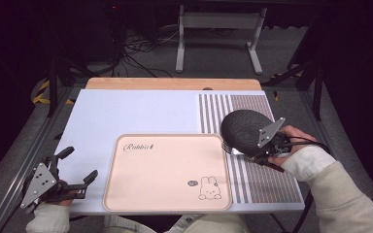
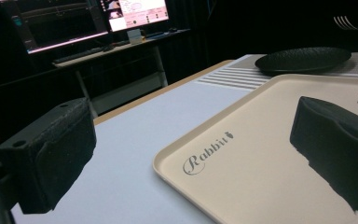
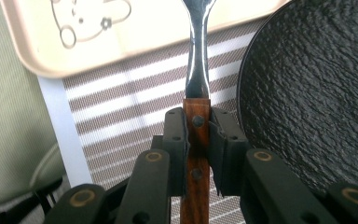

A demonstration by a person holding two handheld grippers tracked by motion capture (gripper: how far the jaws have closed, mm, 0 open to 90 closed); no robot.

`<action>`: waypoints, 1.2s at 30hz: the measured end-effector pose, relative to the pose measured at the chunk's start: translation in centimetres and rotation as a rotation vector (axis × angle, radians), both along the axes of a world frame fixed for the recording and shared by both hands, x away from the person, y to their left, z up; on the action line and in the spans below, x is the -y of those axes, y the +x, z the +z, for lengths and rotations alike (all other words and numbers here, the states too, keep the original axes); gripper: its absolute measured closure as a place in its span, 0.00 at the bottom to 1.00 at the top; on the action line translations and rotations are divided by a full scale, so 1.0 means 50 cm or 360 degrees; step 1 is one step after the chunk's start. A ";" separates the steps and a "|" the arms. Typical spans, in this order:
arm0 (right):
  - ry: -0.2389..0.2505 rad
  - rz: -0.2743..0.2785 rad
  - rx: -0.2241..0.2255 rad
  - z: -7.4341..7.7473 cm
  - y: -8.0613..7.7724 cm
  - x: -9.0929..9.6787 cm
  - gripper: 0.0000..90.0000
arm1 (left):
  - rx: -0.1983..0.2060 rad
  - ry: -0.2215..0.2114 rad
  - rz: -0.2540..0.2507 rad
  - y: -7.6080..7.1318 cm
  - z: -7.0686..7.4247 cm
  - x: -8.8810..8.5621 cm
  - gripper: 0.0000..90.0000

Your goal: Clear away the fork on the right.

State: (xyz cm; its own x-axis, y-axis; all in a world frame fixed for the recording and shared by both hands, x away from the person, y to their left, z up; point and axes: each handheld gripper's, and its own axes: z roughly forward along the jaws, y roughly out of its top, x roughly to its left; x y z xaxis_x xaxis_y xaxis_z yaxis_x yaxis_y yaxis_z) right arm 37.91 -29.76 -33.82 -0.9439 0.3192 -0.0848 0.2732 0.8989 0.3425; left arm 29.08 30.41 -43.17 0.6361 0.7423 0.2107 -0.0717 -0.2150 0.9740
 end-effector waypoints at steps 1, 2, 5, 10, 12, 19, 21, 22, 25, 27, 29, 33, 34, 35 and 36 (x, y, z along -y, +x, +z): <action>0.0000 0.0000 0.0000 0.000 0.000 0.000 0.87 | 0.0000 0.0000 0.0000 0.000 0.000 0.000 0.01; 0.0003 -0.0018 -0.0021 0.002 -0.002 -0.002 0.87 | 0.0000 -0.0001 0.0000 0.000 0.000 0.000 0.01; 0.0019 -0.0108 -0.0035 0.005 -0.004 -0.012 0.87 | -0.0001 0.0000 -0.0001 0.000 0.000 0.000 0.01; 0.0061 -0.0219 -0.0020 0.017 -0.008 -0.030 0.87 | 0.0001 0.0002 -0.0002 0.001 0.000 0.000 0.01; 0.0082 -0.0264 -0.0008 0.023 -0.009 -0.039 0.87 | 0.0001 0.0002 -0.0001 0.001 0.000 0.000 0.01; 0.0144 -0.0366 0.0024 0.037 -0.012 -0.070 0.87 | 0.0002 -0.0004 -0.0002 0.000 0.000 -0.001 0.01; 0.0169 -0.0400 0.0031 0.040 -0.011 -0.078 0.87 | -0.0002 -0.0008 -0.0001 0.000 0.000 -0.001 0.01; 0.0178 -0.0429 0.0031 0.041 -0.011 -0.082 0.87 | -0.0001 -0.0010 -0.0001 0.000 0.000 -0.001 0.01; 0.0202 -0.0533 0.0036 0.044 -0.009 -0.093 0.87 | -0.0003 -0.0009 -0.0003 -0.001 0.000 -0.001 0.01; 0.0221 -0.0585 0.0022 0.044 -0.007 -0.099 0.87 | 0.0006 -0.0009 0.0000 -0.001 0.001 -0.001 0.01; 0.0231 -0.0627 0.0012 0.043 -0.007 -0.106 0.87 | 0.0005 -0.0007 0.0000 -0.001 0.001 -0.001 0.01; 0.0256 -0.0683 -0.0026 0.045 -0.008 -0.116 0.87 | 0.0006 -0.0003 -0.0002 0.000 0.001 -0.002 0.01; 0.0261 -0.0708 -0.0030 0.046 -0.009 -0.120 0.87 | 0.0003 -0.0004 -0.0002 -0.001 0.001 -0.002 0.01; 0.0267 -0.0726 -0.0039 0.046 -0.009 -0.125 0.87 | 0.0004 -0.0005 -0.0002 0.000 0.001 -0.002 0.01; 0.0270 -0.0748 -0.0048 0.046 -0.010 -0.129 0.87 | 0.0004 -0.0005 -0.0002 0.000 0.001 -0.002 0.01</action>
